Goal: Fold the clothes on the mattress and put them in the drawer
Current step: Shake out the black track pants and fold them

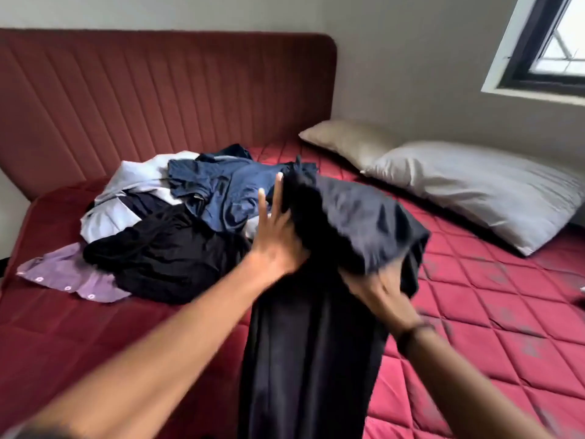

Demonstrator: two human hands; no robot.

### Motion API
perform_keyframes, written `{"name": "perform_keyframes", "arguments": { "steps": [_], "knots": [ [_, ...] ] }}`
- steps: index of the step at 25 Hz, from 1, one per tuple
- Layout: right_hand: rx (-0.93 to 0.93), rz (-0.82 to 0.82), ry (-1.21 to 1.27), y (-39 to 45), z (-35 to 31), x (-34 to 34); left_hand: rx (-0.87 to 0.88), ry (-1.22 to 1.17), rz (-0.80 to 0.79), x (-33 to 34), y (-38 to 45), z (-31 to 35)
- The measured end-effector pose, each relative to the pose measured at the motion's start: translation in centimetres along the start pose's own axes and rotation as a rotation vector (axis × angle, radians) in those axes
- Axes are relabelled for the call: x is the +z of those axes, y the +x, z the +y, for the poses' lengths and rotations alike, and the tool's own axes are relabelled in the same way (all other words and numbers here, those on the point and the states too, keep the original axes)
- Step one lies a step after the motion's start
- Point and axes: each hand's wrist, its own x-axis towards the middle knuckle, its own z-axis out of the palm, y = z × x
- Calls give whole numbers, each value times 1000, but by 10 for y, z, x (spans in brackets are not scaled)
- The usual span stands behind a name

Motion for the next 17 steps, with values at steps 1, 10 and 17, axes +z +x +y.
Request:
{"name": "perform_keyframes", "arguments": {
  "steps": [1,10,17],
  "knots": [
    [112,-40,-28,23,-2,4,-46,1,-173,11,34,0],
    [449,104,285,-73,37,104,-606,-663,-227,145,-134,4],
    [449,-23,334,-243,-77,77,-641,-778,-375,34,-293,30]
  ]
}}
